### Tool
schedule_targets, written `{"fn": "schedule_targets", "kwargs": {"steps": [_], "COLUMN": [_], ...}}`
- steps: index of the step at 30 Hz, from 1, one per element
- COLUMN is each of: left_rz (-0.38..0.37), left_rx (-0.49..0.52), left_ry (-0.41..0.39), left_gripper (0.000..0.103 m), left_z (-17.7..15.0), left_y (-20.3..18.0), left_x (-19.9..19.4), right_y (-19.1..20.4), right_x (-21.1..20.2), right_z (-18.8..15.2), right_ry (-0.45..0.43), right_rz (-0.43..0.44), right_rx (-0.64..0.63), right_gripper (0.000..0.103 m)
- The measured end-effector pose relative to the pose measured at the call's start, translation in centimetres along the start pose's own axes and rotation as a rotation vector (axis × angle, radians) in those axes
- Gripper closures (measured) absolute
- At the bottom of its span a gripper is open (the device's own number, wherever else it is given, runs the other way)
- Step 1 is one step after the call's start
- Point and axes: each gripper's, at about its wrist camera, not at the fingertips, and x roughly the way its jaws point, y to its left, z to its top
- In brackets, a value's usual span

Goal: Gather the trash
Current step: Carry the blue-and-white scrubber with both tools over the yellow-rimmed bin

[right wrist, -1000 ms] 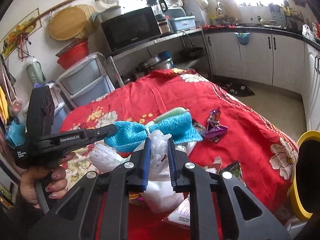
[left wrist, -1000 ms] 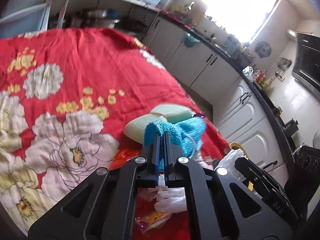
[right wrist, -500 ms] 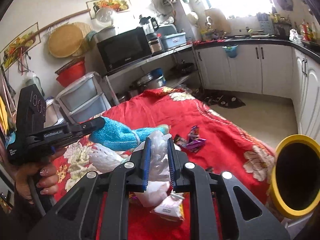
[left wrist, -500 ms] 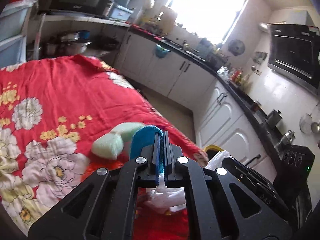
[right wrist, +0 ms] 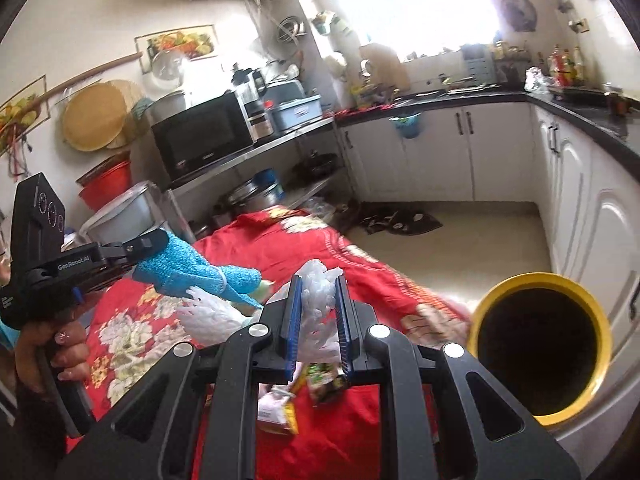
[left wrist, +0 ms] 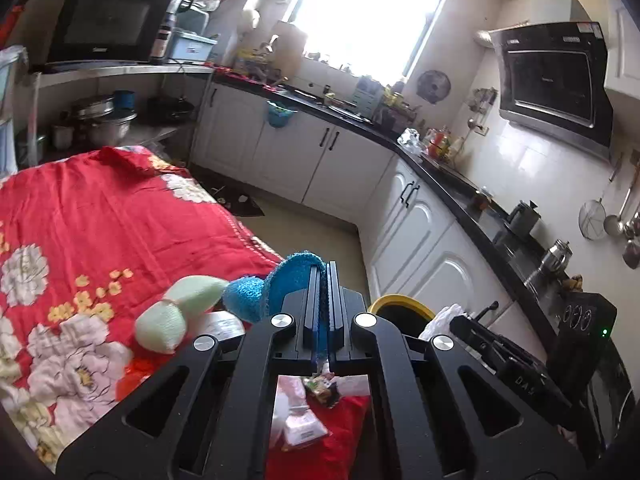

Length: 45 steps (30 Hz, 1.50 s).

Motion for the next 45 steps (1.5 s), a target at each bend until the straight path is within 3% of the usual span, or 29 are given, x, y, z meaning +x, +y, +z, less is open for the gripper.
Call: {"fn": "schedule_targets", "kwargs": {"steps": [16, 26, 45], "left_rz": [-0.115, -0.203, -0.320], "left_rx": [0.097, 0.132, 0.161], "left_ry": [0.048, 0.088, 0.220], "left_gripper": [0.103, 0.103, 0.103], "left_z": [0.4, 0.2, -2.5], "left_y": [-6.8, -11.1, -15.8], "left_x": [5.2, 9.0, 16.8], "right_y": [-6.8, -10.1, -16.4], "right_x": [-4.6, -6.7, -5.0], "right_z": [0.7, 0.7, -2.6], "right_ry": [-0.086, -0.120, -0.045], "right_rz": [-0.182, -0.347, -0.635], "right_rx": [0.082, 0.079, 0.065], "right_gripper": [0.087, 0.087, 0.087]}}
